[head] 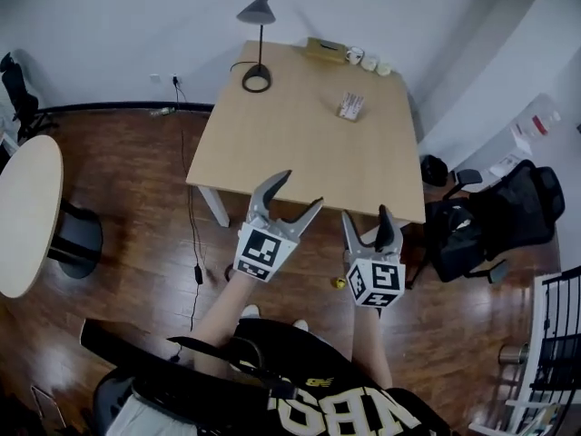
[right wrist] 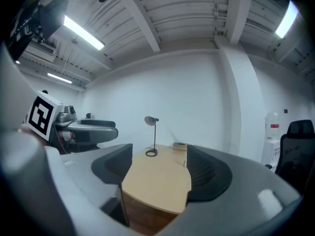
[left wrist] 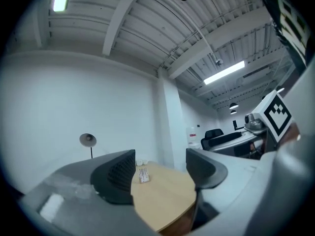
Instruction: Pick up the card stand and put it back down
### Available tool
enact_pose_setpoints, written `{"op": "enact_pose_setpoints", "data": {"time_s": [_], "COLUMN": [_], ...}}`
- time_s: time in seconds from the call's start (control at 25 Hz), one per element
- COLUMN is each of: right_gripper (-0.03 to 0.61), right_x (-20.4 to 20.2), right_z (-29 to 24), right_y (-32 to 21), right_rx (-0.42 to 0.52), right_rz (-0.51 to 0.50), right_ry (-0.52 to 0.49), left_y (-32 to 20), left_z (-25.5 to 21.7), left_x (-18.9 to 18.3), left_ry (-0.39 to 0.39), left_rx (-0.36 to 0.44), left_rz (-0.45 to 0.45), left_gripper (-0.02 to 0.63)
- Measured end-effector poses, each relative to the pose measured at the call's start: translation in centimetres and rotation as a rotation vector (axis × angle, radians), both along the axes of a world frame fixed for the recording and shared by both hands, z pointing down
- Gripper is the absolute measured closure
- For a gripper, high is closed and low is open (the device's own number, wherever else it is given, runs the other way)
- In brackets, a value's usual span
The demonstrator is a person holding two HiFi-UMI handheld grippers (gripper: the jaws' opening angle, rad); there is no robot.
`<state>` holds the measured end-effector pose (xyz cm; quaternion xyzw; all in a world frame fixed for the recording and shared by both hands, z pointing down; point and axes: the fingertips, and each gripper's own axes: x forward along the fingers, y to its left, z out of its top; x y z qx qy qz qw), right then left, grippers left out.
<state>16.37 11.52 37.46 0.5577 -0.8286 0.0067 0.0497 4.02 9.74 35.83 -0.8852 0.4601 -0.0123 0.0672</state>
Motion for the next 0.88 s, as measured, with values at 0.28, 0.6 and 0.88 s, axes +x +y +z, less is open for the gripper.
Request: {"op": "enact_pose_setpoints", "data": {"time_s": [0.28,0.6,0.88], "right_gripper": [0.249,0.259,0.261], "right_x": [3.7,7.4,7.5], "right_z": [-3.4,-4.3,-3.4], "right_y": [1.7,2.8,3.6], "right_rx": [0.069,0.081,0.06], "right_rz": [-0.017,0.021,0.026], "right_ry": [0.004,-0.024,-0.026], "left_y": [1.7,2.8,3.3], "left_z": [-5.1,-5.1,-4.1], "left_x": [3.1,6.8,7.1], "left_ry": [0.022,-0.013,-0.009], "left_rx": [0.089,0.092,0.06], "left_rz": [-0.088,-0.051,-0.025], "left_gripper": [0.301,0.311,0.311]}}
